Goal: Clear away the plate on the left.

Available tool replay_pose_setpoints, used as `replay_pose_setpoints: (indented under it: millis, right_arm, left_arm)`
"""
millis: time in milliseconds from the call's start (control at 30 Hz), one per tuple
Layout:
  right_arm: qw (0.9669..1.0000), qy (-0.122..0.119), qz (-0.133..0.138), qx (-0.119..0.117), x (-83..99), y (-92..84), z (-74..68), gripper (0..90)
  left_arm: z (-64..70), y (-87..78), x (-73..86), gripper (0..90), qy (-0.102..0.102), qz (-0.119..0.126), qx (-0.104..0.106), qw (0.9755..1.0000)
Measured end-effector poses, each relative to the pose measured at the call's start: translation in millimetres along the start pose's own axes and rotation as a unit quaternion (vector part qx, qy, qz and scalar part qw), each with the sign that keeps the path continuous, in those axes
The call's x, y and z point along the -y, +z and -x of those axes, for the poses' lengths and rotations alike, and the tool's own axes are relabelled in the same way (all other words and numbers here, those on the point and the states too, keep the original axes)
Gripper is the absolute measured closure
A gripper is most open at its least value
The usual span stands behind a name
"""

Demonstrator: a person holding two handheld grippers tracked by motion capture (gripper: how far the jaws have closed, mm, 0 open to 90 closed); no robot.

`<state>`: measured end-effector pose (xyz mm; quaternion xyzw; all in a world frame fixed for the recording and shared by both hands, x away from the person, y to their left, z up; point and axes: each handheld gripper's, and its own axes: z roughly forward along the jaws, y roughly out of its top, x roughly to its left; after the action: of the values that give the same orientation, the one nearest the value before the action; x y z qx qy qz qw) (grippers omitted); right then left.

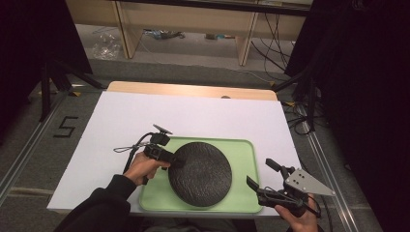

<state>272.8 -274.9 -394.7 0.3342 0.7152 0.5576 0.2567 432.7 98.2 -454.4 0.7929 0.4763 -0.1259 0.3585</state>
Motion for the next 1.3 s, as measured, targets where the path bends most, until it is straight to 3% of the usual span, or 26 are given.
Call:
replay_pose_setpoints:
  millis: [133,167,300,400,433,767,900,933,1300]
  right_arm:
    - [1.0000,0.000,-0.001,0.002,0.0,0.0,0.0,16.7]
    - [1.0000,-0.001,-0.001,0.002,0.0,-0.1,-0.1,16.7]
    - [1.0000,0.000,-0.001,-0.001,0.0,-0.3,0.4,16.6]
    - [1.0000,0.001,0.002,-0.002,0.3,0.3,0.6,16.7]
    - [1.0000,0.002,0.003,-0.004,0.4,0.7,0.6,16.7]
    - [1.0000,0.000,-0.001,-0.001,0.2,-0.5,0.2,16.7]
    - [1.0000,0.000,-0.004,-0.001,0.2,0.1,0.5,16.7]
    - [1.0000,-0.001,-0.003,-0.002,0.2,0.0,0.2,16.7]
    - [1.0000,0.001,0.000,-0.007,0.3,1.2,-0.3,16.7]
  left_arm:
    - [4.2,5.3,0.8,65.8,0.010,-0.008,0.001,0.9999]
    - [5.5,7.2,0.8,65.4,0.001,-0.002,0.000,1.0000]
    - [4.3,8.6,0.2,64.3,0.003,-0.005,-0.002,1.0000]
    - [3.0,8.8,-0.6,61.0,0.015,-0.021,-0.014,0.9996]
    - [2.2,11.4,-0.4,59.4,0.020,-0.029,-0.030,0.9989]
    - [-0.5,12.4,0.7,56.0,0.022,-0.048,-0.041,0.9977]
    - [-1.0,11.3,1.7,55.1,0.041,-0.068,-0.056,0.9953]
    - [1.5,13.3,2.7,54.8,0.028,-0.056,-0.059,0.9963]
    - [3.4,16.2,2.4,53.1,0.034,-0.064,-0.075,0.9945]
